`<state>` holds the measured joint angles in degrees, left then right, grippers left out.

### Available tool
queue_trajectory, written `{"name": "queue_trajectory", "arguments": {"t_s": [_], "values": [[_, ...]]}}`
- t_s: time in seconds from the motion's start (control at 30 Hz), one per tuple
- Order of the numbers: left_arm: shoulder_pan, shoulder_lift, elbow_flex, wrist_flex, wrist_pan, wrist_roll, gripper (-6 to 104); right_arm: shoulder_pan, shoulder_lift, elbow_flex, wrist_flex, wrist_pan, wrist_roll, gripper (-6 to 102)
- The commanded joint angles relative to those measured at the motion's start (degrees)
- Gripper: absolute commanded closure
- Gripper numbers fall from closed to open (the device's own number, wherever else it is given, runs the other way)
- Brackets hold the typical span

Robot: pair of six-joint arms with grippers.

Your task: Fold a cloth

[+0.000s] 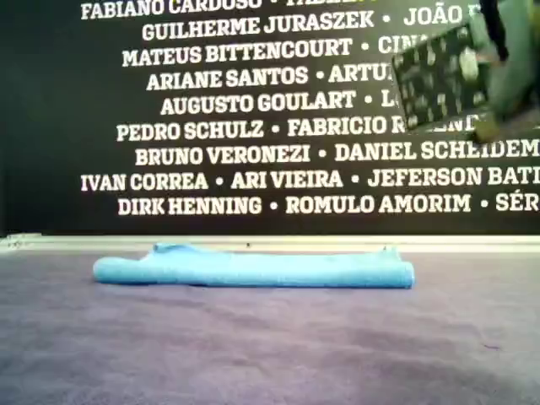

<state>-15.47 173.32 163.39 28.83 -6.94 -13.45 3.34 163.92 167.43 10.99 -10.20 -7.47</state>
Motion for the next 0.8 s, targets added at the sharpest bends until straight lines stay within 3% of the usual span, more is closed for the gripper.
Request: {"name": "queue_trajectory", "arguments": {"t_s": [0.0,0.1,0.23,0.37,0.6,0.77], "values": [[0.18,1.49,2.55,-3.43,0.26,0.00,9,0.35,0.35,0.00,-0.35,-0.26,0.18,41],[0.18,0.44,4.31,-3.34,0.26,1.76,9,0.62,-1.49,0.26,0.09,-0.35,0.70,40],[0.09,0.26,3.52,-3.34,0.44,9.76,9,0.62,-9.49,-3.08,-0.35,0.18,0.70,40],[-0.26,-5.27,1.58,-4.48,0.44,14.06,9,0.97,-25.84,-12.83,-0.44,-0.44,0.70,38],[-2.64,-36.74,-16.44,-7.38,0.44,13.36,9,3.52,-63.37,-40.17,-0.44,-0.44,0.70,33],[-3.25,-62.93,-33.05,-9.40,0.35,13.36,8,5.27,-79.10,-52.38,-0.44,-0.35,0.70,30]]}}
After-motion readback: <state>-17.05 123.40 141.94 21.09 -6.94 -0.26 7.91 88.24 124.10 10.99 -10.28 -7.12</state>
